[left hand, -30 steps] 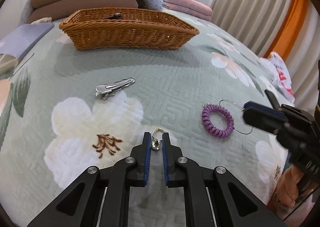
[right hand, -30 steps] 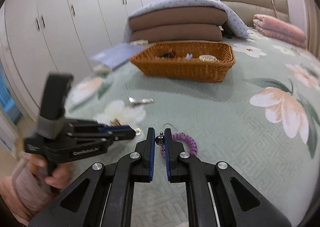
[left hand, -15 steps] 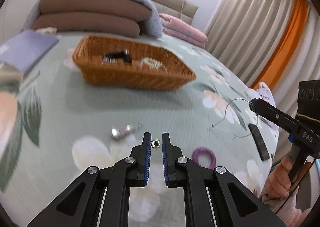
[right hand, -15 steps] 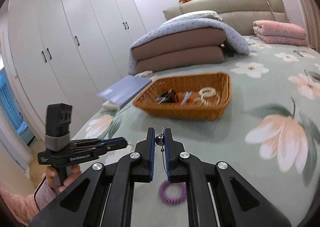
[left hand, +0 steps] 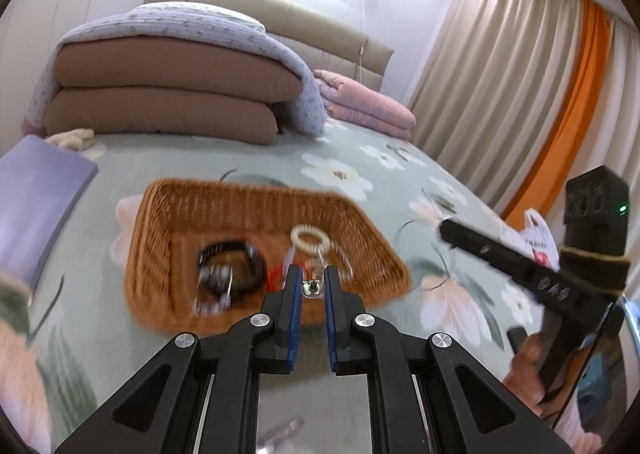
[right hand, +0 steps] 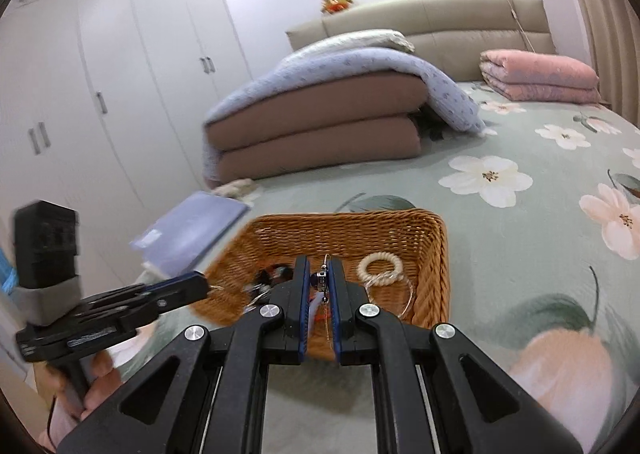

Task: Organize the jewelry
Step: 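Carry the gold charm and small ring into the basket and open both tools, then move both open tools back toward the silver clip and purple coil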

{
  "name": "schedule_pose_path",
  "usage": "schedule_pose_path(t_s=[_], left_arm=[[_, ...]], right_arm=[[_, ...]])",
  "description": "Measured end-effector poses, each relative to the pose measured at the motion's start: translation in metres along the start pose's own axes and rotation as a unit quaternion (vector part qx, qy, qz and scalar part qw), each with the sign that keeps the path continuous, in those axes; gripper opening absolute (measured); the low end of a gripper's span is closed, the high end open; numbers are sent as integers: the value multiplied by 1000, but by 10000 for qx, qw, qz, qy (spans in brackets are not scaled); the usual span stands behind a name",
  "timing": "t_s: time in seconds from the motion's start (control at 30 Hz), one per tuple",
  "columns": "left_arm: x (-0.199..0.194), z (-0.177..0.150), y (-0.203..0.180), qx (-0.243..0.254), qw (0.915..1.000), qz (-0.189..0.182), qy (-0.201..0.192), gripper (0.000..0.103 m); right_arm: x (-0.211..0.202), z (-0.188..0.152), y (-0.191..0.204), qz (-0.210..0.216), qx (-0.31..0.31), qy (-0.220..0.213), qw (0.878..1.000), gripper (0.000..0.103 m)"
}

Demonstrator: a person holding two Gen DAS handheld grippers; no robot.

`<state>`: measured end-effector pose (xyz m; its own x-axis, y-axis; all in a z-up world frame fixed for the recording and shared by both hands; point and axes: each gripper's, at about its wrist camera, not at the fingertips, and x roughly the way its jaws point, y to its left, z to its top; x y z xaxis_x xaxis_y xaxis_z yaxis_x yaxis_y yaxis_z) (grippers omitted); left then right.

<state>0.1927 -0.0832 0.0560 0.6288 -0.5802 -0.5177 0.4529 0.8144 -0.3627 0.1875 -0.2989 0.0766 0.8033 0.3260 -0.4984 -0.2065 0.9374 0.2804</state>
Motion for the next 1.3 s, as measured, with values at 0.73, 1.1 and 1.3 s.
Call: schedule_pose_path(t_s=[0.73,1.1,1.3], left_arm=[[59,0,13,-154,9994,-194,233,43],[-4,-21,-4,391,9986,-334,121,43],[-22,-73,8,401,9968,-133,674,43]], right_arm=[[42,-21,-28,248,396,296,9985,31],[-23,-50,8,201,-14,166,9997,31],[-65,-106,18,-115,-53,462,9988,31]])
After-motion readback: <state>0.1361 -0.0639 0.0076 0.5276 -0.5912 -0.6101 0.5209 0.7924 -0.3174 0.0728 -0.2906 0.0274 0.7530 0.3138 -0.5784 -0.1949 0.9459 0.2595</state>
